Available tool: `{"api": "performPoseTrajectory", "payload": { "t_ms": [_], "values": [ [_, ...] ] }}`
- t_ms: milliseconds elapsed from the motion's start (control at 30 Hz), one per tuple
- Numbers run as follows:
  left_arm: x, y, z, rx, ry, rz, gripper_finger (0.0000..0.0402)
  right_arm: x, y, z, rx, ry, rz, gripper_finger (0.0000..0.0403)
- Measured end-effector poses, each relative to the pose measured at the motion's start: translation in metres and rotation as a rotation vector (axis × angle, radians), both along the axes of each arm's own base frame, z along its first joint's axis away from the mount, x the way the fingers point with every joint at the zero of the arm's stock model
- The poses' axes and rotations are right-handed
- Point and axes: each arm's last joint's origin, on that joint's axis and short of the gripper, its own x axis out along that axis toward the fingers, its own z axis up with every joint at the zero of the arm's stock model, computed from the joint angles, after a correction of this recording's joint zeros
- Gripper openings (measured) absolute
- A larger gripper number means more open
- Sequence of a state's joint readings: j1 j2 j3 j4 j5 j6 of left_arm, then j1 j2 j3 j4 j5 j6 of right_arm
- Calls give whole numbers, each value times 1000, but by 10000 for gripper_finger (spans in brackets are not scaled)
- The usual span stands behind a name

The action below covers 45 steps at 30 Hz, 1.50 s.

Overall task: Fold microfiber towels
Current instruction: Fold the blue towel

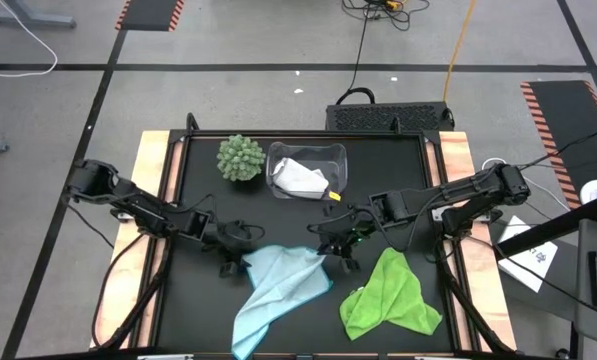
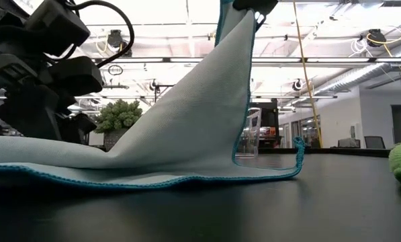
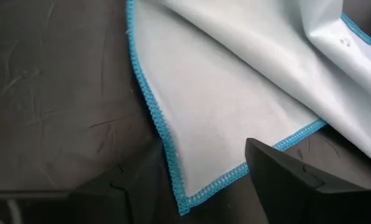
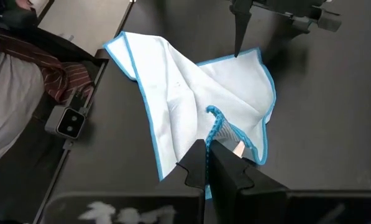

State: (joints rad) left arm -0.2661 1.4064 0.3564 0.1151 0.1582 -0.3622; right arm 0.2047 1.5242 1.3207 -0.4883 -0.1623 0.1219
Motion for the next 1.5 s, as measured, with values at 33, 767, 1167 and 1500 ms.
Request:
{"api": "performPoseTrajectory", "payload": {
  "t_ms": [33,767,1167,1500],
  "values": [
    [0,-1,0,5,-2,-1,212,0,0,0,-2,-1,2,0],
    [5,7,56,380,-19,49,3,-3,-5,7,-81,-50,-34,0],
    [1,30,169,574,-149,201,1,-29,-44,44,-226,-171,-178,0],
    [-2,55,213,700,-151,290,1,-54,-81,62,-421,-182,-346,0]
  ]
}}
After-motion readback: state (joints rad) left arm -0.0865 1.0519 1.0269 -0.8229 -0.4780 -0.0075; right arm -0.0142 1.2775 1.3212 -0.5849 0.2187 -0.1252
